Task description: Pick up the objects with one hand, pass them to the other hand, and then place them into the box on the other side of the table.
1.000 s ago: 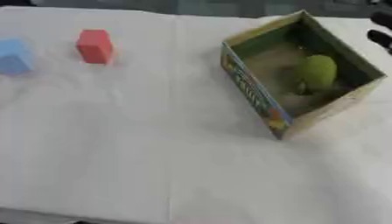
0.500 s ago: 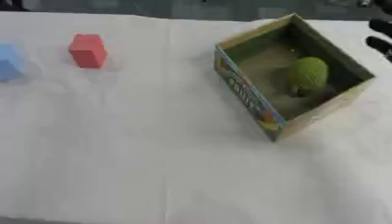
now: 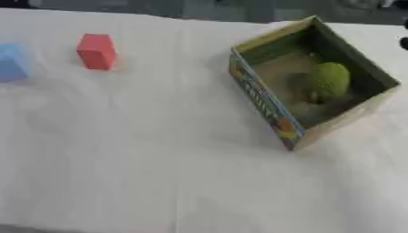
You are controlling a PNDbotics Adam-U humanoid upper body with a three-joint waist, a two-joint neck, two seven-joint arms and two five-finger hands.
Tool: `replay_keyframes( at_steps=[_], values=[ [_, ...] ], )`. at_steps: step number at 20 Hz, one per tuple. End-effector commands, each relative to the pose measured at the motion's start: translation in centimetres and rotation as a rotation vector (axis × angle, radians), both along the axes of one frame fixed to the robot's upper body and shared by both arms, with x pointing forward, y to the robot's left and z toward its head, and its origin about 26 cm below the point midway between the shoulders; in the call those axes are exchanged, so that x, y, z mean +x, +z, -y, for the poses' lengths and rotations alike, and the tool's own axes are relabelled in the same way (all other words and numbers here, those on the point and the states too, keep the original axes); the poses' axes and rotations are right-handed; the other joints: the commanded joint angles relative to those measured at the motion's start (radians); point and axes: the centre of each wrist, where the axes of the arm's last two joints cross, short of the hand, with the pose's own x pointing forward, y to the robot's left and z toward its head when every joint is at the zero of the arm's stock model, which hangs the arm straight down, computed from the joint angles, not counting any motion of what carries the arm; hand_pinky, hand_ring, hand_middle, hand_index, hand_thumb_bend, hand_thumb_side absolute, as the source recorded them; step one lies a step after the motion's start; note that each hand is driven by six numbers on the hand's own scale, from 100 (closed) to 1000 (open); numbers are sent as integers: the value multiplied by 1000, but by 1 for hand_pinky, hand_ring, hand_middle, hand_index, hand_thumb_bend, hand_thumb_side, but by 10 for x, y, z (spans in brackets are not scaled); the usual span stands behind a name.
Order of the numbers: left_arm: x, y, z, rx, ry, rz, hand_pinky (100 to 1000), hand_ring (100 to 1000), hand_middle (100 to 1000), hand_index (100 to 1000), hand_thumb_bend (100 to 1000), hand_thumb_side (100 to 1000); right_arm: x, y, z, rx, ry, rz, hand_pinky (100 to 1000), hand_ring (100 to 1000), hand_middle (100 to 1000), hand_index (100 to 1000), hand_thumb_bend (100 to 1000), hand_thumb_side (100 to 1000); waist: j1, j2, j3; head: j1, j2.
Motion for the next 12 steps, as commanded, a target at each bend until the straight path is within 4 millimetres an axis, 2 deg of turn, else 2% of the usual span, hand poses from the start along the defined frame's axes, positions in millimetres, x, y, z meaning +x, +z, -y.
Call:
replay_keyframes(
  at_steps=[1, 12],
  values=[
    [-4, 17, -9, -30, 39, 48, 857, 841, 775, 831, 621, 100, -2, 10, -2, -35, 0, 23, 1000, 1000, 1000, 1000, 100, 553, -13, -1, -1, 2, -16],
    [-4, 16, -10, -92, 52, 70, 843, 831, 771, 830, 588, 100, -1, 9, -4, -45, 2, 20, 1000, 1000, 1000, 1000, 100, 550, -14, 6, -12, 25, -38]
  ],
)
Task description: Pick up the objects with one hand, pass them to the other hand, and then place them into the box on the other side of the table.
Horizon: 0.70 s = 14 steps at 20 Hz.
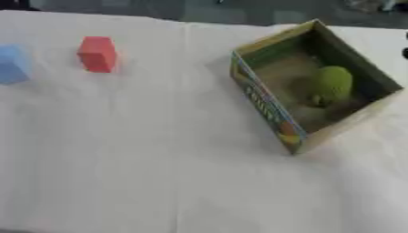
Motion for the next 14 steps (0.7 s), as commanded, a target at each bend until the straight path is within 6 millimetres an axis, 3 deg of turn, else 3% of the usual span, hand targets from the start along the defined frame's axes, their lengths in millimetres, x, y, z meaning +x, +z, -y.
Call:
replay_keyframes(
  at_steps=[1, 10, 14],
  values=[
    [-4, 20, -3, -22, 2, 62, 840, 830, 770, 830, 584, 100, -1, 10, -3, -35, 8, 23, 1000, 1000, 1000, 1000, 100, 550, -13, 0, -4, 11, -21],
    [-2, 22, 1, -83, 28, 90, 835, 832, 773, 835, 578, 100, 1, 8, -7, -58, 8, 10, 1000, 1000, 1000, 1000, 100, 556, -16, 21, -24, 41, -47],
    [-2, 18, 0, -81, 50, 86, 835, 833, 775, 835, 579, 100, 2, 8, -8, -60, 9, 14, 1000, 1000, 1000, 1000, 100, 556, -20, 28, -32, 35, -44]
  ],
)
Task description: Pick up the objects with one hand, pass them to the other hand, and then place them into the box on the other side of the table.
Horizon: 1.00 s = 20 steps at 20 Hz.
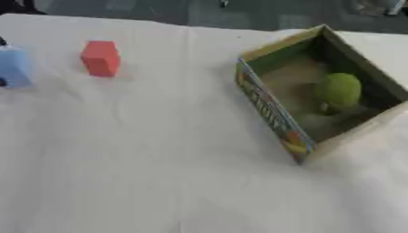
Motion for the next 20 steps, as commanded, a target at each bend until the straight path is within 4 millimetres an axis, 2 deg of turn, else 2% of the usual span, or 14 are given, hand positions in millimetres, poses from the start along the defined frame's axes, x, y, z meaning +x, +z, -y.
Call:
replay_keyframes(
  at_steps=[1, 11, 20],
  values=[
    [-4, 17, -6, 6, 27, 42, 835, 833, 774, 834, 579, 100, -1, 10, -3, -30, 6, 26, 1000, 1000, 1000, 1000, 100, 556, -14, -2, -3, -2, -10],
    [-6, 22, -9, -11, 52, 67, 829, 831, 772, 826, 549, 100, 0, 7, -5, -43, 3, 30, 1000, 1000, 1000, 1000, 100, 553, -26, 12, -13, 14, -20],
    [-13, 44, -15, -45, 63, 148, 816, 819, 764, 814, 516, 100, -2, 0, -5, -62, -13, 31, 1000, 1000, 1000, 1000, 100, 551, -39, 23, -14, 22, -26]
  ],
)
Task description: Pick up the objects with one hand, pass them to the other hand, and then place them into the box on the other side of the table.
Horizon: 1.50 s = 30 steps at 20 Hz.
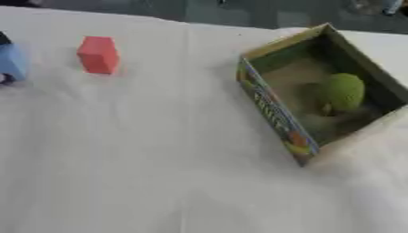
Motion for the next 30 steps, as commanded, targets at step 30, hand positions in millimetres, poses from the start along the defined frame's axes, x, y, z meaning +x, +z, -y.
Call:
replay_keyframes(
  at_steps=[30],
  values=[
    [-13, 31, -21, -18, 132, 20, 783, 795, 738, 793, 436, 100, 0, -1, -7, -66, -25, 21, 1000, 1000, 1000, 1000, 100, 562, -43, 38, -5, 19, -39]
  ],
)
